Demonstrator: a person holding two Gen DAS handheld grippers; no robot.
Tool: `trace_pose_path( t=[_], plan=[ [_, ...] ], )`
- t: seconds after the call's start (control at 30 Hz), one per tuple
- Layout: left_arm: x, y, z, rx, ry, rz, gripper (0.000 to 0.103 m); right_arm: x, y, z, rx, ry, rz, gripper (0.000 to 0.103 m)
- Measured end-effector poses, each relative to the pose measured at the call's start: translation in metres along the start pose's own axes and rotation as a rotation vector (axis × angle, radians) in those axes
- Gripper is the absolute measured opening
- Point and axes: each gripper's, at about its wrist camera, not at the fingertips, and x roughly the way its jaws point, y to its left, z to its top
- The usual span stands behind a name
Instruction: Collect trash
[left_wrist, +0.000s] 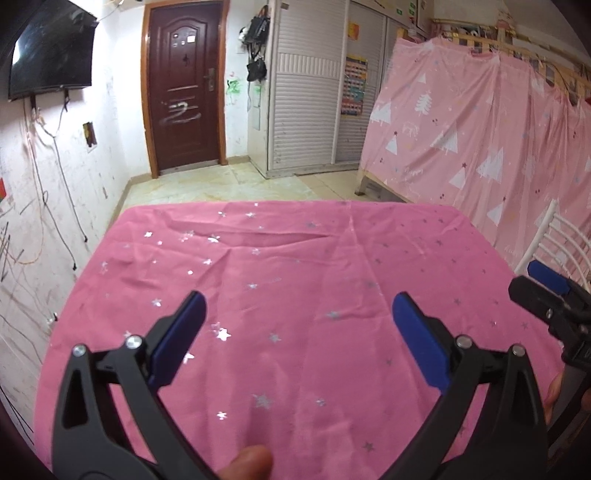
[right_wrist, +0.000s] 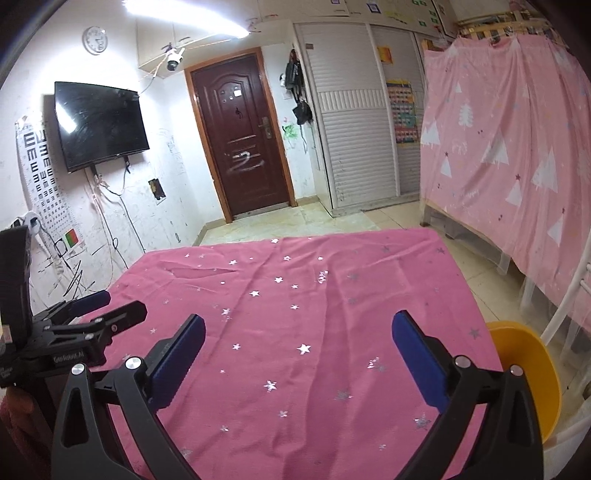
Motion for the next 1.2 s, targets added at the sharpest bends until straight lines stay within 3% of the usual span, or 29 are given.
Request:
trace_pose_path(
  t=[1.2],
  plan=[
    [0.0077,0.0046,-0.0054,-0.028,0.028,0.005,0.097,0.0064,0.0004,-0.0032,0.002,0.011,0.027,0.094]
  ],
)
